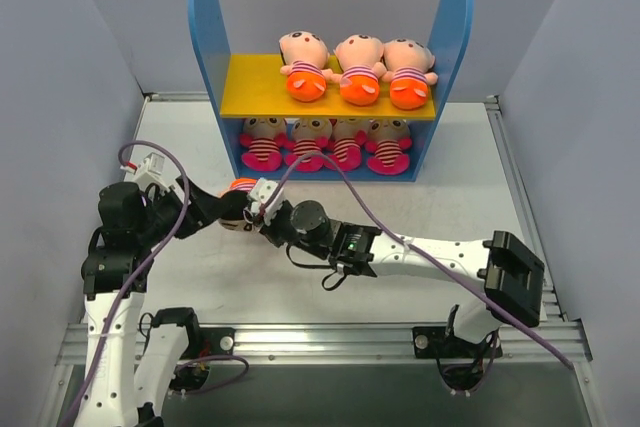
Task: Place and organize the stuffed toys onto the shelf
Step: Pass the stuffed toy from the left arm to the right, then pass the stuffed toy from the right arm to the left
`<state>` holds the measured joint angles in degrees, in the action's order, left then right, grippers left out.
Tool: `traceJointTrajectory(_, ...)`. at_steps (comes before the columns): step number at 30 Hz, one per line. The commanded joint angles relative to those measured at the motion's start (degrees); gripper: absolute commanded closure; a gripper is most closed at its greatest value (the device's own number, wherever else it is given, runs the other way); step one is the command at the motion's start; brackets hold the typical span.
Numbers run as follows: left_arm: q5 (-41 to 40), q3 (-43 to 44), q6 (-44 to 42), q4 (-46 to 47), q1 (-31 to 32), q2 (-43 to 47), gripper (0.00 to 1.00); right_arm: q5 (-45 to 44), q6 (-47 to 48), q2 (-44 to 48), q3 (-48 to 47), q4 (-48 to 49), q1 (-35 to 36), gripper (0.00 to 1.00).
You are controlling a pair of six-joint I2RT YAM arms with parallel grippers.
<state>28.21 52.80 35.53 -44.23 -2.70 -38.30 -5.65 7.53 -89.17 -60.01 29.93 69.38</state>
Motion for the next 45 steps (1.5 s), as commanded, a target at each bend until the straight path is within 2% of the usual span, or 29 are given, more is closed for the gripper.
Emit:
traceJointTrajectory(1,2.6,0.3,-6.1,5.3,0.5,1.6,0.18,4.6,-11.7,6.7,-2.7,-0.7,-5.6,1.00)
traceJointTrajectory(7,5.2,-3.4,-7.3,15.5,0.9,1.4,0.09,9.8,-25.2,12.1,-4.9,-12.2,-13.7,1.00)
traceJointTrajectory(12,6.1,-4.7,-10.2,24.8,2.5,0.1,0.08,20.6,-38.0,16.6,-3.4,-12.5,-23.8,1.00)
traceJointTrajectory(14,4.1,-5.2,-13.4,28.7,6.5,-0.1,0.08,25.2,-41.9,17.4,-3.2,-11.8,-27.9,1.00)
traceJointTrajectory(18,-6.5,-9.1,-21.4,37.3,18.0,2.9,0.08,32.5,-45.5,17.2,-4.8,-12.3,-31.8,1.00)
traceJointTrajectory(20,-8.9,-11.7,-24.0,41.2,20.8,4.6,0.08,36.0,-47.6,17.4,-4.6,-11.5,-33.4,1.00)
traceJointTrajectory(25,-11.6,-14.8,-31.7,46.5,27.1,3.9,0.10,43.6,-51.0,17.1,-4.4,-8.7,-35.4,1.00)
traceJointTrajectory(30,-14.9,-16.1,-40.4,47.9,30.9,3.2,0.10,49.2,-53.1,16.9,-4.2,-5.4,-35.8,1.00)
traceJointTrajectory(37,-18.6,-15.1,-50.5,51.3,35.1,1.7,0.12,54.1,-57.6,15.8,-3.1,1.3,-35.8,1.00)
traceJointTrajectory(45,-23.3,-14.7,-57.7,53.3,39.6,-0.9,0.18,55.8,-59.5,15.1,-2.5,2.7,-35.8,1.00)
